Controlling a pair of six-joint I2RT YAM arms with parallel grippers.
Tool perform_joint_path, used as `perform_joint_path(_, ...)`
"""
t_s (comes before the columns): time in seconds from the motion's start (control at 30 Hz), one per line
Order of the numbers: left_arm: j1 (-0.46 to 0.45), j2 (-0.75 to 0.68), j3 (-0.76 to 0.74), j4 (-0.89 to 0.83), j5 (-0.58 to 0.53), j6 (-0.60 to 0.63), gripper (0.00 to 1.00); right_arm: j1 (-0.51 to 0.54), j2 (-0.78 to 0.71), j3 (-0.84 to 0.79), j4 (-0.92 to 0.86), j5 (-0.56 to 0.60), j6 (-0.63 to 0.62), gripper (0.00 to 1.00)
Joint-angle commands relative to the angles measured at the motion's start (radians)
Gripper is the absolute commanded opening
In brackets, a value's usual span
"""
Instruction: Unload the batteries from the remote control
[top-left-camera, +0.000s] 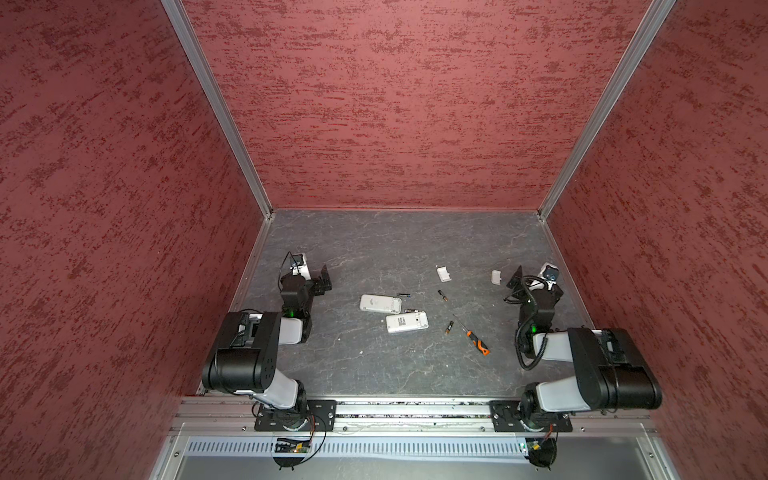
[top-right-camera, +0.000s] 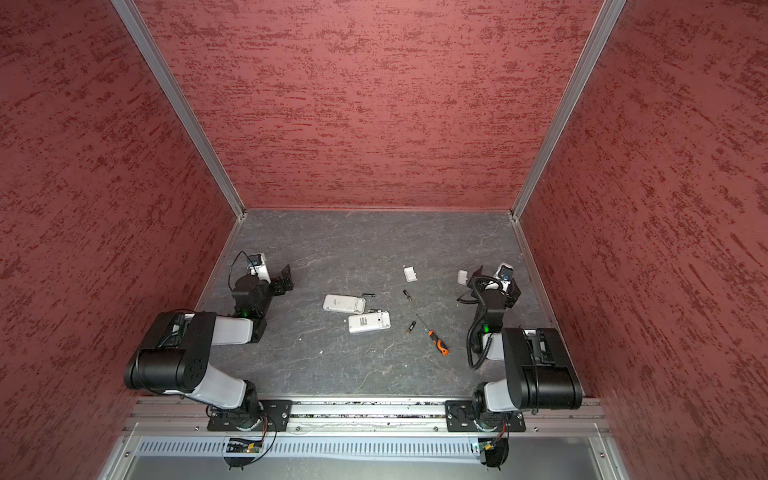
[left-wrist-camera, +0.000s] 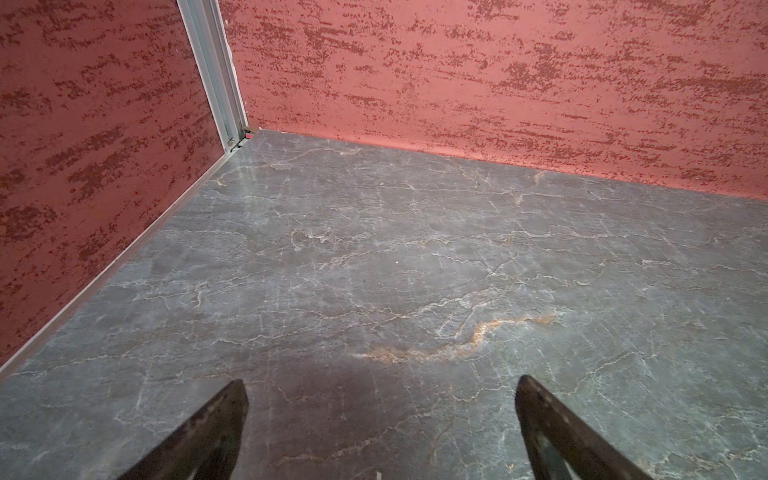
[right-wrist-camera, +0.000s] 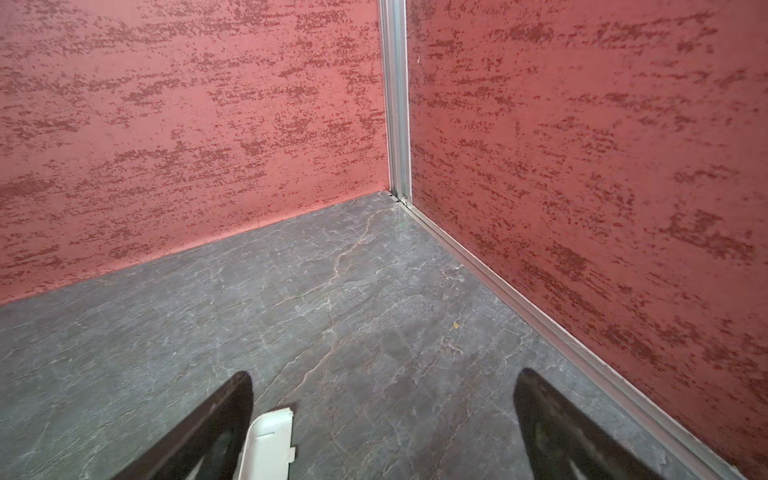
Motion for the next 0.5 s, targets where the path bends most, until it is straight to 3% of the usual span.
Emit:
perform_joint_path(0.0, 0.003, 0.002, 0.012, 0.024, 0.009, 0.012, 0.99, -0.006, 0.009, -0.002, 0.08, -0.102, -0.016, 0.99)
perform_joint_path(0.1, 0.003, 0.001, 0.013, 0.024, 0.009, 0.012, 0.99, -0.007, 0.067, -0.001, 0.11, -0.166, -0.036, 0.99)
perform_joint_path(0.13, 0.003, 0.002, 0.012, 0.024, 0.009, 0.012, 0.99, -0.008, 0.125, -0.005, 0.208, -0.173, -0.049, 0.99)
perform_joint_path(0.2, 0.003, 0.001, 0.013, 0.025, 0.01, 0.012, 0.99, -0.006, 0.083, 0.031, 0.05, -0.191, -0.045, 0.99)
perform_joint_path(0.47, 0.003, 0.001, 0.012, 0.024, 0.009, 0.012, 0.99, 0.003, 0.112, 0.051, 0.068, -0.188, -0.069, 0.99)
